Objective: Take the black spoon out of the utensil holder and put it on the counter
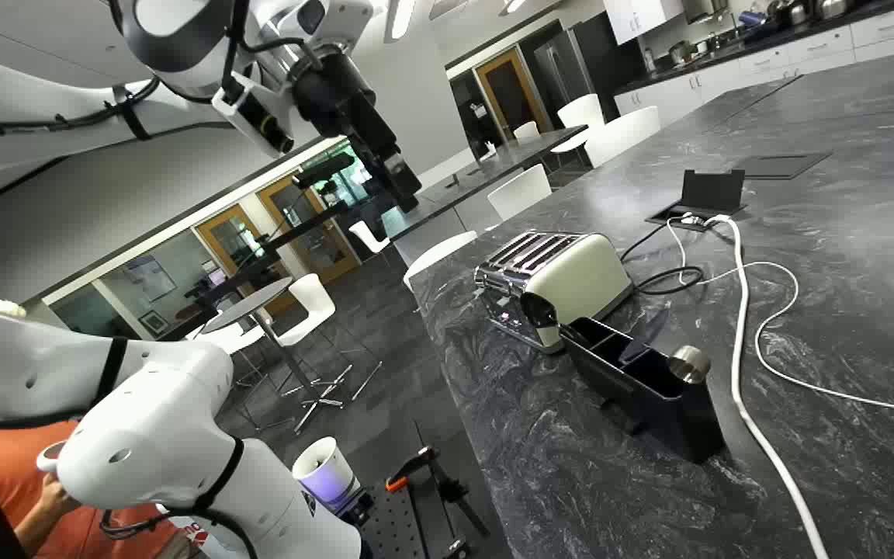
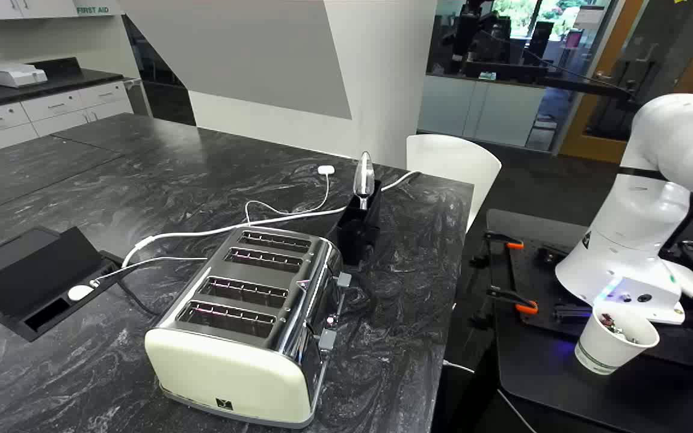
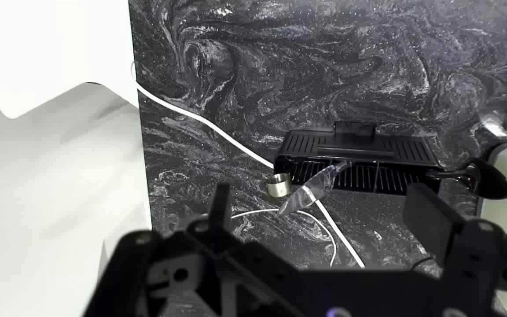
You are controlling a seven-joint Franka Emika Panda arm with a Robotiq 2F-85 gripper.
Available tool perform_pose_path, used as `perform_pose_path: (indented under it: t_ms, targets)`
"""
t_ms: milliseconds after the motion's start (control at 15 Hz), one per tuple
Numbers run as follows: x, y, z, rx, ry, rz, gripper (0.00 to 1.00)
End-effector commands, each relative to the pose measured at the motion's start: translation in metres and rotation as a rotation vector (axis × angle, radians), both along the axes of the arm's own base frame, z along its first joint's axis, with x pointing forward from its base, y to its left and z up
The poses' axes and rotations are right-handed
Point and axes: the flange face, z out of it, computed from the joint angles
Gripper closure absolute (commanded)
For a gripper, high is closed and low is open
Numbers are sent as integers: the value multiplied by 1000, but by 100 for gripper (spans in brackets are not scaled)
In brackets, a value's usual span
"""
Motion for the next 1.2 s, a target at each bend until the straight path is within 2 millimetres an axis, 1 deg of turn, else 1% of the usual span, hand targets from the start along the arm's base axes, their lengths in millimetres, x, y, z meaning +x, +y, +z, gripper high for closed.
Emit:
perform_pose_path:
  t_ms: [0,733,867,1133]
  targets:
    - [0,0,0,0,1,0,0]
    - [0,0,0,0,0,0,0]
    - [8,12,-3,16,-22,56,0]
    - [21,50,-13,20,-51,300,0]
